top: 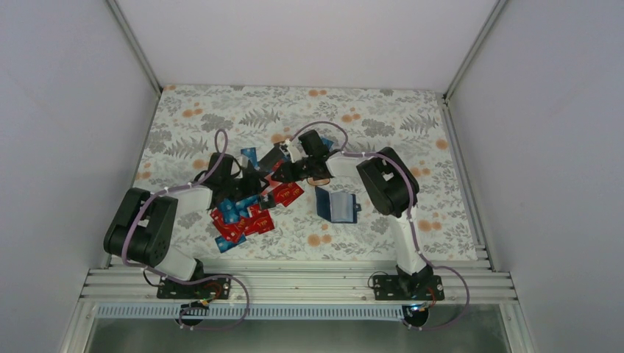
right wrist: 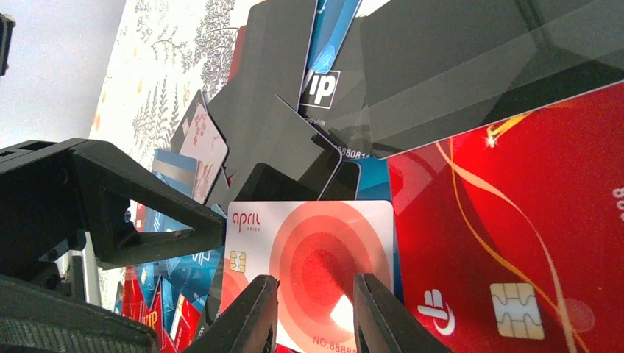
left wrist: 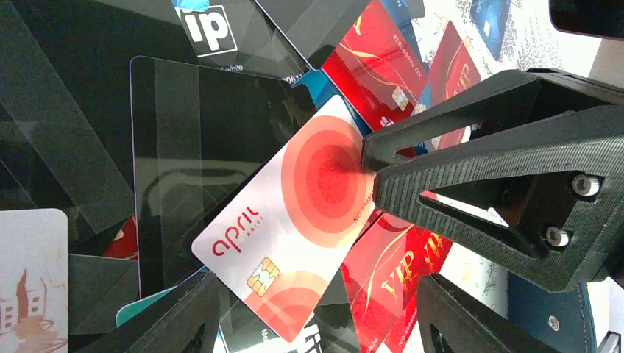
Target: Put the credit cards into the card holder
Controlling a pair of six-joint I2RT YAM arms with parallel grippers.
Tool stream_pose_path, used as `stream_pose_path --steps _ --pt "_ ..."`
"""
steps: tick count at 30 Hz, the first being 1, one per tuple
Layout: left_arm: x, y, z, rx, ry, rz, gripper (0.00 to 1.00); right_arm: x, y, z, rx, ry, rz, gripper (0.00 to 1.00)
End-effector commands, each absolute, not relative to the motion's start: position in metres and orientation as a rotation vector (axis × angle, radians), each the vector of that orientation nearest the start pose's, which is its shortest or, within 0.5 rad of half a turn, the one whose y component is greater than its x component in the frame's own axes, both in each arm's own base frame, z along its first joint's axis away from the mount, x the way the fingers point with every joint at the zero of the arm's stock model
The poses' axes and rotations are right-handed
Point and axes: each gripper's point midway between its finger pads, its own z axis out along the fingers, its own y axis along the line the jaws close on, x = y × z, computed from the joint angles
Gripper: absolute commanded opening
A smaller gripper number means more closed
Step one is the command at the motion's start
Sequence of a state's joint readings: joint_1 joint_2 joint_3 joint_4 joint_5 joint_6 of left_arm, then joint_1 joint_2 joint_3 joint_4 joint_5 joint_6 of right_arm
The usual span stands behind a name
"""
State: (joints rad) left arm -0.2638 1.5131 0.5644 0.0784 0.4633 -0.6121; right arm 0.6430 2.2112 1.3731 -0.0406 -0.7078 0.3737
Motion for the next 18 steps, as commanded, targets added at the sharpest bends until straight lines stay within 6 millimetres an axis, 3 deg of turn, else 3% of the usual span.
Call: stream_pose_path --steps 1,8,18 --pt "0.305 -0.162 0.030 -0.206 2.573 -0.925 0.68 0.307 0.377 -0.031 -0.635 2.758 1.186 0.29" --pt "0.305 -0.167 0.033 -0.243 2.537 -1.004 0.68 0.297 0.379 -0.036 -0.647 2.775 1.195 0.29" --pt "0.304 -0.165 0.057 -0.380 2.350 -1.264 0.68 0.288 0.377 -0.044 -0.635 2.806 1.204 0.29"
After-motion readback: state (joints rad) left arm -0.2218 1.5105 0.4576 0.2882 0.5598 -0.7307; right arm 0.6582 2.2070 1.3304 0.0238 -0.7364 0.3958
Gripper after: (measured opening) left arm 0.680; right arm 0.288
